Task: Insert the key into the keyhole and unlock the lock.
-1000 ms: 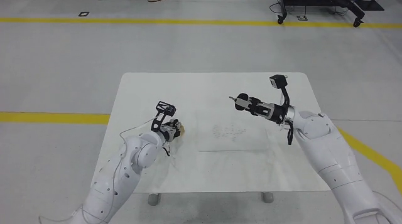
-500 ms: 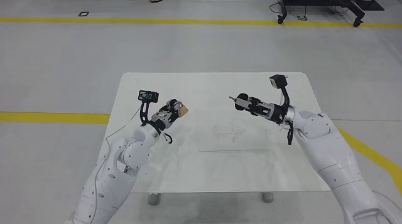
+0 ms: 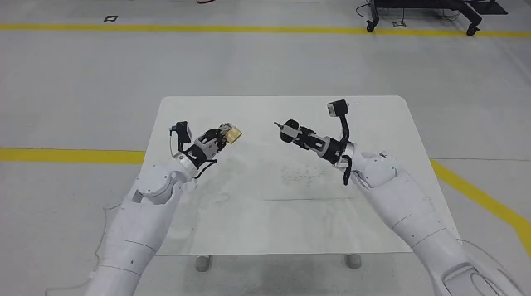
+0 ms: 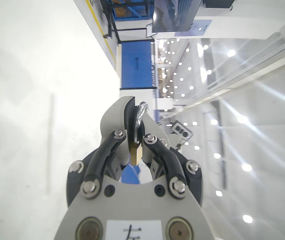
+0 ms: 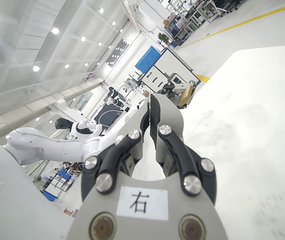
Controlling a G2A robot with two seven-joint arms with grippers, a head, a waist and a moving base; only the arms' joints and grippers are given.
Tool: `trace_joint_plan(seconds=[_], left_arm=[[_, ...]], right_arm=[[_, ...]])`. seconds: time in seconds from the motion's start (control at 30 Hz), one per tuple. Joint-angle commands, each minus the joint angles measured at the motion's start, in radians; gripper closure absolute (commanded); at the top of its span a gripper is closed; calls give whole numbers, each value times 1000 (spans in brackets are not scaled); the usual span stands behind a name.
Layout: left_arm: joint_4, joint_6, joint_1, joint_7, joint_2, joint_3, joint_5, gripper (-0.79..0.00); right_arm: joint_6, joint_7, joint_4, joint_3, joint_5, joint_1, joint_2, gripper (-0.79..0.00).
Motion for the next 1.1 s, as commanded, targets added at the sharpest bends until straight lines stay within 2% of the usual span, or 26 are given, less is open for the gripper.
trace_joint_plan(seconds=[0.0, 0.1, 0.33, 0.47, 0.63, 0.83, 0.97, 1.07], left_arm=[[60, 39, -53, -65, -10, 27, -84, 0], [122, 75, -101, -108, -24, 47, -172, 0], [122, 75, -101, -108, -24, 47, -172, 0], [97, 79, -83, -43, -26, 39, -180, 0], [49, 58, -63, 19, -27, 43, -146, 0], [44, 74, -63, 52, -34, 68, -128, 0], [40, 54, -66, 87, -36, 79, -81, 0], [38, 50, -64, 91, -36, 77, -81, 0]], right_arm=[[19, -24, 20, -26, 3, 25, -14, 0], [52, -36, 37, -47, 11, 50, -29, 0], [66, -28, 44, -50, 33, 62, -34, 0], [74, -28, 44, -52, 27, 60, -34, 0], [330, -12, -62, -69, -56, 24, -29, 0], [589, -90, -227, -44, -166, -43, -16, 0], [690, -137, -307, -37, -185, -84, -15, 0], [730, -162, -321, -31, -183, -95, -18, 0]])
